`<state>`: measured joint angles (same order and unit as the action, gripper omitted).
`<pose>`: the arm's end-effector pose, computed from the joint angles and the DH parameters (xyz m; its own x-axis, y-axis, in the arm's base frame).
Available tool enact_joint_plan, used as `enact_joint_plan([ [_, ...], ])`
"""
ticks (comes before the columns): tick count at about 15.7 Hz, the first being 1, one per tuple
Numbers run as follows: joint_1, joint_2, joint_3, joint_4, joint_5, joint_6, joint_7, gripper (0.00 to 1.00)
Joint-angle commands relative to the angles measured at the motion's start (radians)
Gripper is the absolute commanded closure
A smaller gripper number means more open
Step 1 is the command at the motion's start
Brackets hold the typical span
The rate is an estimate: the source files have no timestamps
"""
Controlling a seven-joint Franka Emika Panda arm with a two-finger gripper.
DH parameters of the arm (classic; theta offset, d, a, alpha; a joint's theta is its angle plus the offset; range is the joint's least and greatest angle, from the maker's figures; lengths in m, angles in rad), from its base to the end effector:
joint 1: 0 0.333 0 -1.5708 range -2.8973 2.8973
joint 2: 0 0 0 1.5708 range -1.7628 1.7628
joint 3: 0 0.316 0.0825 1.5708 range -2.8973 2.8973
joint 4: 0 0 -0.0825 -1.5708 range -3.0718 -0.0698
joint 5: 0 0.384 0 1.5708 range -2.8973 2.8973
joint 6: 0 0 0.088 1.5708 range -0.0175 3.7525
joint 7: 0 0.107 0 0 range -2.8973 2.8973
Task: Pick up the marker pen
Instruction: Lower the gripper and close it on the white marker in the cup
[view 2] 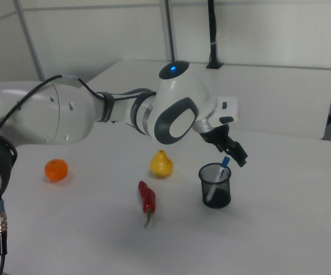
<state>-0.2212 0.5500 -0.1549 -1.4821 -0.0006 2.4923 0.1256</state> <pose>0.6983 -0.2511 0.4092 0.8011 -0.3900 0.4541 -0.4487 -0.8933 0.0245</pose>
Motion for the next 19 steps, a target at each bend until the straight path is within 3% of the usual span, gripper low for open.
enact_joint_plan([
  [1,0.000,0.015,0.020,0.017,0.010,0.014,-0.018,0.09],
  [3,0.002,0.015,0.021,0.017,0.010,0.013,-0.021,0.18],
  [6,0.002,0.013,0.021,0.011,0.010,0.013,-0.023,0.58],
  [8,0.002,0.013,0.021,0.010,0.005,0.013,-0.026,0.74],
  [13,0.002,0.005,0.021,0.006,-0.001,0.000,-0.055,0.74],
  [19,-0.006,-0.002,0.020,0.000,0.001,-0.004,-0.081,0.95],
])
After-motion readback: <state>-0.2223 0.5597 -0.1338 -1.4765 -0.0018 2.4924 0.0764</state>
